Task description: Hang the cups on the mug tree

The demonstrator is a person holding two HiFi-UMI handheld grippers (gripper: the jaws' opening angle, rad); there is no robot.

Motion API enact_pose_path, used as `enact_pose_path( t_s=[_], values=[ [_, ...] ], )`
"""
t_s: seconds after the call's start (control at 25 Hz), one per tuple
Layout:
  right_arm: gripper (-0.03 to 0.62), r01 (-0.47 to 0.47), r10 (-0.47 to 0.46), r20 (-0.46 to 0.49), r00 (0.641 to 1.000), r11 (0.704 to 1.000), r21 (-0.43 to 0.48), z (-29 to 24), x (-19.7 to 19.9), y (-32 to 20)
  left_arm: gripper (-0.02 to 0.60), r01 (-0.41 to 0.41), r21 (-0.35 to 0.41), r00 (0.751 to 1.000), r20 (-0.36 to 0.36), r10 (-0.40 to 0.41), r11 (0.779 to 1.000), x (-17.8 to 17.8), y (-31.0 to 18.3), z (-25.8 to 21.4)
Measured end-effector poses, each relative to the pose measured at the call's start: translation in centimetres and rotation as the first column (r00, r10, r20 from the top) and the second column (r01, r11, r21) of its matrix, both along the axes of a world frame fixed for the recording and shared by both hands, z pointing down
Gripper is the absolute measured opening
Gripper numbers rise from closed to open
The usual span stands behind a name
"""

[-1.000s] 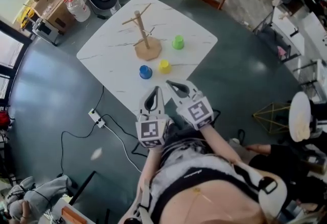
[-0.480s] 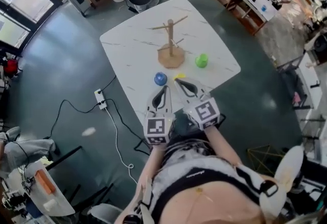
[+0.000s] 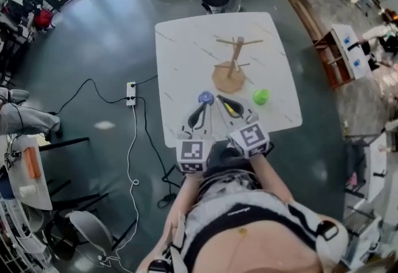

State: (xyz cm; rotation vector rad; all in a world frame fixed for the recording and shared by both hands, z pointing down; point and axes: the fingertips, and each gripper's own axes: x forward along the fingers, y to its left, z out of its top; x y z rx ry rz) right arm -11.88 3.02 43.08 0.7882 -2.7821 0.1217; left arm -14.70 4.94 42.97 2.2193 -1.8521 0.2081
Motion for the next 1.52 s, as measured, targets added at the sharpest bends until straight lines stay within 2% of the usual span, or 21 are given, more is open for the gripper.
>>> enact_pose_path(
  t_s=[0.32,0.56,0.76,1.04,1.52],
  values=[
    [0.003,0.149,-0.149,-0.013,0.989,0.989,-0.005,-0.1,0.3,0.0,0.002,0.163,-0.015,0.987,0.001,-0.163,0.987,-0.3,0.5,0.3],
    [0.003,0.172,-0.172,-0.009,0.985,0.985,-0.007,-0.4,2.5,-0.4,0.005,0.199,-0.02,0.98,0.015,-0.199,0.98,1.2,0.5,0.4],
    [0.003,0.138,-0.139,-0.014,0.99,0.99,-0.03,0.4,4.0,-1.3,0.009,0.192,-0.047,0.981,0.022,-0.191,0.98,2.1,0.4,1.3],
    [0.003,0.078,-0.078,0.008,0.997,0.996,-0.037,0.7,4.0,-2.5,0.009,0.148,-0.069,0.989,0.043,-0.145,0.987,1.3,-0.7,2.3],
    [0.003,-0.057,0.055,-0.038,0.998,0.997,-0.042,2.6,3.5,-5.4,0.009,0.064,-0.102,0.998,0.021,-0.063,0.993,-2.6,-3.7,4.9]
  ],
)
